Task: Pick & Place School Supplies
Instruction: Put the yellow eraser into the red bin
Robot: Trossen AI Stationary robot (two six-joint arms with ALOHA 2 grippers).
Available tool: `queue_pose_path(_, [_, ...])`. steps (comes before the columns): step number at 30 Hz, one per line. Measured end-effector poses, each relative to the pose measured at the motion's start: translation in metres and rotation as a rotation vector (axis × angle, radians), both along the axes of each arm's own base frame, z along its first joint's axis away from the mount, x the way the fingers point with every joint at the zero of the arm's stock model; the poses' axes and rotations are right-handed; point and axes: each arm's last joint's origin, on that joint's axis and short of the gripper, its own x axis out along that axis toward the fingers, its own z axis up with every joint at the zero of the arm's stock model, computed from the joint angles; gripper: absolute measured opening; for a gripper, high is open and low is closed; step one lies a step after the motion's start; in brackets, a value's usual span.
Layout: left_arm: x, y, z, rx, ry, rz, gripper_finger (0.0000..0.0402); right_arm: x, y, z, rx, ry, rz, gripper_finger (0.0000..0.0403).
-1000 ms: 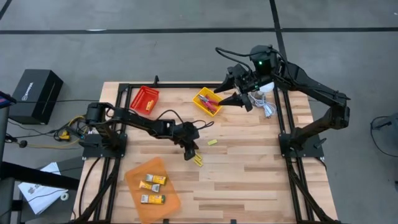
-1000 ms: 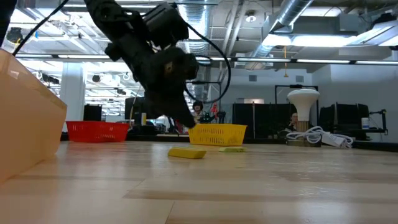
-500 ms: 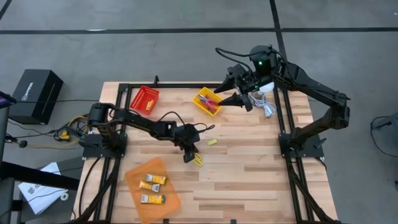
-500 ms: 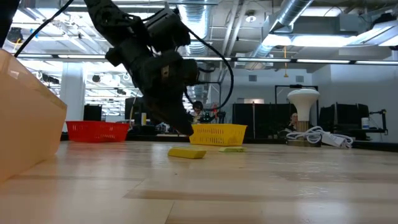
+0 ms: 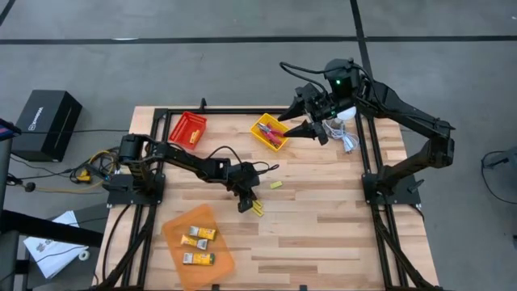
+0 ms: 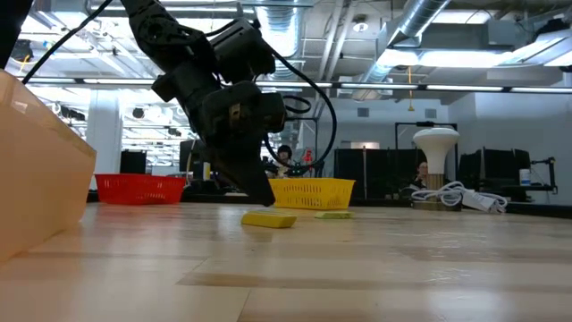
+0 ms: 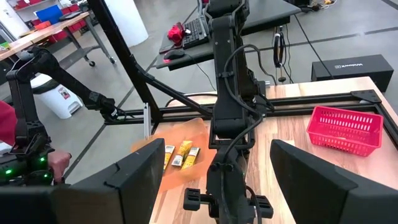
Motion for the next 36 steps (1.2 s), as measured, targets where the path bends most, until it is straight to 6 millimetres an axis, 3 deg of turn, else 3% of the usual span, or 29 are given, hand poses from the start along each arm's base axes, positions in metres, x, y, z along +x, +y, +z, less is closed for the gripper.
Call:
queue_pose_path(15, [0.003, -0.001, -0.011, -0.019, 0.017, -0.01, 0.0, 0.0, 0.0, 0.0, 0.0, 0.001, 0.0, 0.0281])
queue_pose_path(36, [0.002, 0.02, -0.015, 0.007, 0.025, 0.032, 0.0, 0.0, 0.0, 0.0, -0.016, -0.005, 0.004, 0.0281])
